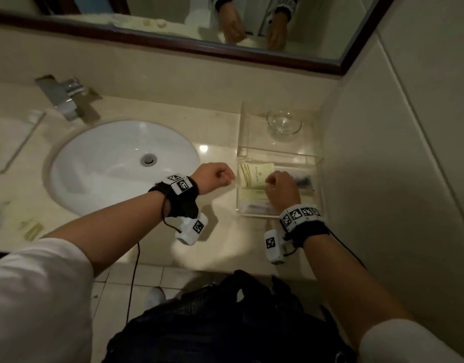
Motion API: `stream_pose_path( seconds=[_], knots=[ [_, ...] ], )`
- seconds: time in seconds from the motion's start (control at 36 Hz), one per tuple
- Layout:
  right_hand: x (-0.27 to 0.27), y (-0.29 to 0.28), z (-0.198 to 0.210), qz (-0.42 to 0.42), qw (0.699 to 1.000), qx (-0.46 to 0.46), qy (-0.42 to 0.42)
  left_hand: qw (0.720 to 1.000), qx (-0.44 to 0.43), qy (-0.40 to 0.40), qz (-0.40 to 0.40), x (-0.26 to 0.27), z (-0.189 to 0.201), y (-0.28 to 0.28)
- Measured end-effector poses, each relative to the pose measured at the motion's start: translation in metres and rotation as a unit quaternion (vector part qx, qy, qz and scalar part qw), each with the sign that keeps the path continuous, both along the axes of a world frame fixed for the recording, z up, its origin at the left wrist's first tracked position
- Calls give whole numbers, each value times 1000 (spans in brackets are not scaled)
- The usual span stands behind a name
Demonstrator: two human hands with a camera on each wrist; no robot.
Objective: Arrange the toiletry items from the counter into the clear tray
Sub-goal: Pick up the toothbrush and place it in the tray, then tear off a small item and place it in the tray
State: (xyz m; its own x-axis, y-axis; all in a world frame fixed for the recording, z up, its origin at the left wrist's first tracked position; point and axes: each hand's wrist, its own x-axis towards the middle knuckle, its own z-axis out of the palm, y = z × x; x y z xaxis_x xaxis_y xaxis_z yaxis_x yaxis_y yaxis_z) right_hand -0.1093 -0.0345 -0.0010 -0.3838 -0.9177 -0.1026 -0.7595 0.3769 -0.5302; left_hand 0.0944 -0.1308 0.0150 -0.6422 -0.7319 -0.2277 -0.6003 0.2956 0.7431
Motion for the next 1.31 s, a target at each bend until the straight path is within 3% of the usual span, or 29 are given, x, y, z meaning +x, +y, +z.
stream_pose_path(
  seconds=[0.14, 0.28, 0.47, 0.75, 0.94, 1.08, 1.31],
  knots=[
    [63, -26, 3, 51, 998, -34, -1, 987, 65, 56, 134, 70, 5, -16],
    [148, -53, 2, 125, 991, -45, 2, 970, 71, 48, 229, 162, 4, -29],
    [266, -84, 0, 239, 971, 9, 6, 959, 39, -19, 279, 290, 0, -36],
    [392, -108, -3, 366, 923, 118, 39, 938, 19, -131, 320, 429, -18, -43],
    [444, -106, -9, 433, 881, 173, 79, 948, 13, -207, 241, 470, -32, -31],
    [459, -101, -12, 473, 852, 192, 114, 960, 8, -194, 199, 473, -36, -20],
    [464, -99, -10, 498, 835, 194, 127, 973, -2, -177, 145, 457, -43, -10]
  ],
)
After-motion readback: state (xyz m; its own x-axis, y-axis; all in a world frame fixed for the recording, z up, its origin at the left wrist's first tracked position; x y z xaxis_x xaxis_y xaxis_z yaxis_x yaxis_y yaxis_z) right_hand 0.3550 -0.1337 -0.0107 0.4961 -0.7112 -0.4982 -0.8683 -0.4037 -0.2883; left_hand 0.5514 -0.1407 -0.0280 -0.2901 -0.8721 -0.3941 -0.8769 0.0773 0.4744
